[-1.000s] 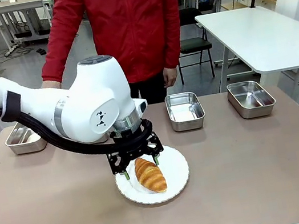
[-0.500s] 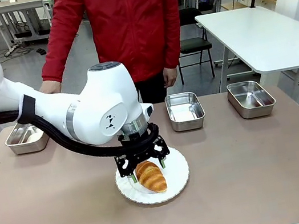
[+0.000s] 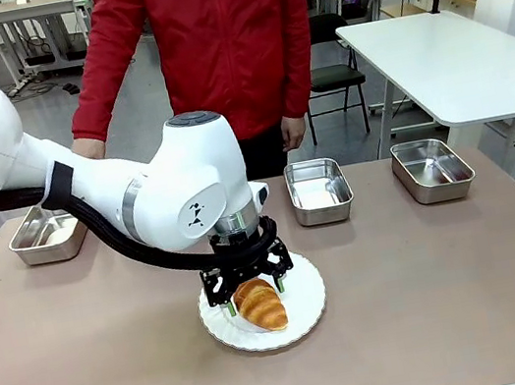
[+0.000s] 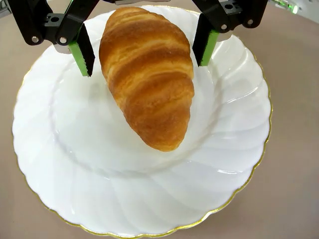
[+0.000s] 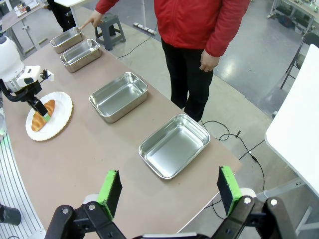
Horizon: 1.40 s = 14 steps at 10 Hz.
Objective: Place the bread in the container.
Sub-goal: Place the Butter Roll into the Airtight Container indicated by the human.
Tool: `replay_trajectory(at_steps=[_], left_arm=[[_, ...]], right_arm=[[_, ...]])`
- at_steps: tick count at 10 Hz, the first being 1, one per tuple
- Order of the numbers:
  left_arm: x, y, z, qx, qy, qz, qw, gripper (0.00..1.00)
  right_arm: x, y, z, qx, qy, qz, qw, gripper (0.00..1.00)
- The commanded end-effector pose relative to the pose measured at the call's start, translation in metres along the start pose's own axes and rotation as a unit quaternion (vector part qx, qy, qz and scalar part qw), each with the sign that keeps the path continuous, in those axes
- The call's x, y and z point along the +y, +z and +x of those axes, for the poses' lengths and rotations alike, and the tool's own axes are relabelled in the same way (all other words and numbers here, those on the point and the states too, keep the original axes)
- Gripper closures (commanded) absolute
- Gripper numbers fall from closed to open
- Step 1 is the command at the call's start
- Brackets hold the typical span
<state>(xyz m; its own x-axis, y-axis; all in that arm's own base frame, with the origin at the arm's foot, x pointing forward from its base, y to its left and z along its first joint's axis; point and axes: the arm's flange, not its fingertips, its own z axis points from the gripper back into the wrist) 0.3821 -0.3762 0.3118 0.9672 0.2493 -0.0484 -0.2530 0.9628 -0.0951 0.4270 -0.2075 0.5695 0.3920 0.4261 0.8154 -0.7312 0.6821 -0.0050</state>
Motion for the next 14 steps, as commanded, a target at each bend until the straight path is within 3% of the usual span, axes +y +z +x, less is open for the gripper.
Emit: replay_trajectory(at_steps=[1,2,3,4,5,11,12,14], left_arm=[[-0.0089,-0.0018,0.0004,-0.009,0.013,0.021,1.000,0.00],[-0.0092,-0.0027,0.0013,-0.004,0.020,0.020,1.000,0.19],[-0.0090,-0.0037,0.0026,-0.004,0.020,0.021,1.000,0.20],[-0.0084,-0.0043,0.0026,-0.009,0.022,0.020,1.000,0.39],[-0.0090,-0.0049,0.0027,-0.008,0.008,0.021,1.000,0.22],[-0.0035,-0.0027,0.0008,0.006,0.007,0.012,1.000,0.22],[-0.0029,0.0004,-0.0022,-0.004,0.023,0.027,0.999,0.42],[-0.0035,-0.0027,0.0008,0.006,0.007,0.012,1.000,0.42]], right_arm=[[0.0002,0.0000,0.0011,-0.004,0.003,0.002,1.000,0.00],[0.0002,0.0000,0.0011,-0.004,0.003,0.002,1.000,0.00],[0.0002,0.0000,0.0011,-0.004,0.003,0.002,1.000,0.00],[0.0002,0.0000,0.0011,-0.004,0.003,0.002,1.000,0.00],[0.0002,0.0000,0.0011,-0.004,0.003,0.002,1.000,0.00],[0.0002,0.0000,0.0011,-0.004,0.003,0.002,1.000,0.00],[0.0002,0.0000,0.0011,-0.004,0.003,0.002,1.000,0.00],[0.0002,0.0000,0.0011,-0.004,0.003,0.002,1.000,0.00]])
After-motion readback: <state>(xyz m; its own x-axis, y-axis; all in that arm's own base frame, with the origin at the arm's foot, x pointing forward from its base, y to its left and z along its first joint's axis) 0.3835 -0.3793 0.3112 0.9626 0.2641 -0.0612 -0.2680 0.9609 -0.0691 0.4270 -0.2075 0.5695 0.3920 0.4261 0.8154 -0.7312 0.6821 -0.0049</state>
